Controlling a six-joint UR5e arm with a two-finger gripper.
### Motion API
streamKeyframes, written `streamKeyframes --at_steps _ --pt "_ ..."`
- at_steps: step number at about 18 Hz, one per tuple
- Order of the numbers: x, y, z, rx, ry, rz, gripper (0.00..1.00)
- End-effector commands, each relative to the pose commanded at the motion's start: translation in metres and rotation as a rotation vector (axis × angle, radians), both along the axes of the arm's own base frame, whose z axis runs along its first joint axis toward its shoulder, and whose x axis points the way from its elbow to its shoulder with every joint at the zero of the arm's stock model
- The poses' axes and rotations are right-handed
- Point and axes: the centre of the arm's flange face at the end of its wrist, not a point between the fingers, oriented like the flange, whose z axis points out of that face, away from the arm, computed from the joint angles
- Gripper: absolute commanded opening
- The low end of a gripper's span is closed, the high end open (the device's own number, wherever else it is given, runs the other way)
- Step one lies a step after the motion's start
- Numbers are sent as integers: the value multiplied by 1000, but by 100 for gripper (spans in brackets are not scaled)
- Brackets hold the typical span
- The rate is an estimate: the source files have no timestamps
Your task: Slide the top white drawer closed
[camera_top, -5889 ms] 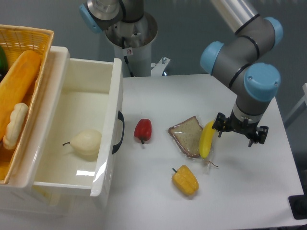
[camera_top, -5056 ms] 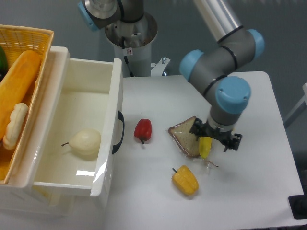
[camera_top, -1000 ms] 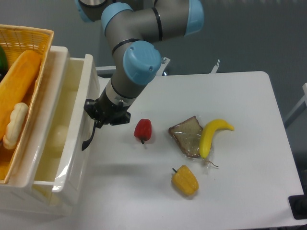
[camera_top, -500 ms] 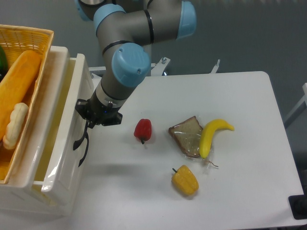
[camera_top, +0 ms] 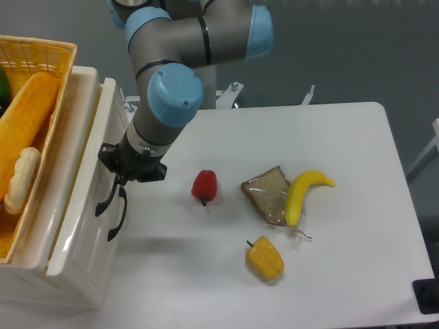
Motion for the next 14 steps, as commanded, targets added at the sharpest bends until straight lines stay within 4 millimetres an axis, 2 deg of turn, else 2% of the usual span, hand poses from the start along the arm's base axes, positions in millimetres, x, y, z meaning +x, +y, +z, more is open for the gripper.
streamKeyframes --at_steps 2,4,6,8,11,14 --pt "0 -1 0 -1 1 0 2" --pt "-4 -2 1 3 6 3 13" --pt "-32 -15 2 9 8 48 46" --pt "-66 -30 11 23 21 107 64" --pt "-108 -51 21 22 89 167 100" --pt "-156 -78 21 -18 228 231 100"
